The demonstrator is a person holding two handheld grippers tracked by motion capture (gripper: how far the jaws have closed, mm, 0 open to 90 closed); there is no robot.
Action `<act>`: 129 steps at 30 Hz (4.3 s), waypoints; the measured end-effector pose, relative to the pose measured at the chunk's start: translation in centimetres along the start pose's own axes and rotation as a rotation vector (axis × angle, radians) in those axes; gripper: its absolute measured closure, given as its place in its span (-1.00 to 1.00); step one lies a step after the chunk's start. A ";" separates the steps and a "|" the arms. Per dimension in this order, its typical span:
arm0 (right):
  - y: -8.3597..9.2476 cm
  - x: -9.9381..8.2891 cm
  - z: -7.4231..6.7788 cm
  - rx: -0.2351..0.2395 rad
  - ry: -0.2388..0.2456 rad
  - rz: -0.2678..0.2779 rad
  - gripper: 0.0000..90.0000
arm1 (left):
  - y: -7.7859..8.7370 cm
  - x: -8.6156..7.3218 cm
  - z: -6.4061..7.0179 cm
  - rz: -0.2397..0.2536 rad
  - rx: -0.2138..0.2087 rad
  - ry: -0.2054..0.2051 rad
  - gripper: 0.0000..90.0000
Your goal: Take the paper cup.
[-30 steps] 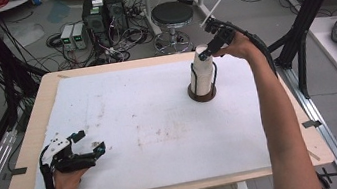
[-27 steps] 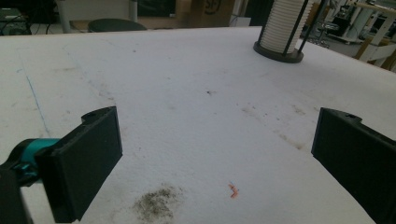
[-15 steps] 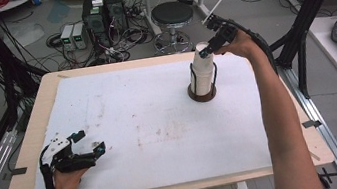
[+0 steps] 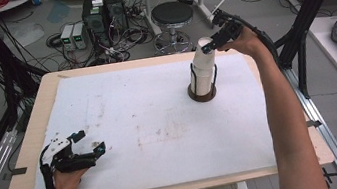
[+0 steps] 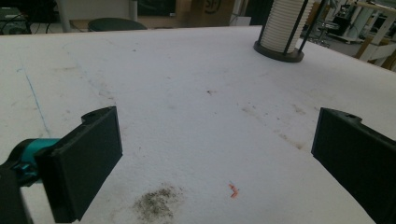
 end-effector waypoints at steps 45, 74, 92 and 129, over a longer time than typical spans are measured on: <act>8.1 1.2 -3.7 0.002 0.088 0.179 -0.16 | -0.1 0.0 0.0 -0.010 0.007 -0.001 -0.96; 8.4 -4.1 -8.8 0.137 0.134 0.337 -0.16 | -0.1 0.0 0.0 -0.013 0.004 -0.007 -0.96; 6.2 -6.1 -12.5 0.221 0.152 0.427 -0.16 | 0.0 0.0 0.1 -0.007 -0.004 -0.017 -0.96; -0.8 -10.2 -16.6 0.422 0.134 0.588 -0.16 | -0.1 0.0 0.2 -0.011 -0.002 -0.023 -0.96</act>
Point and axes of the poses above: each handheld gripper's, and its own axes: y roughly backward along the jaws, x roughly out of its top, z roughly to its right, the point moved 4 cm from there along -y, roughly forward along the jaws, and after that the axes turned 5 degrees about z, right-handed, at the moved point
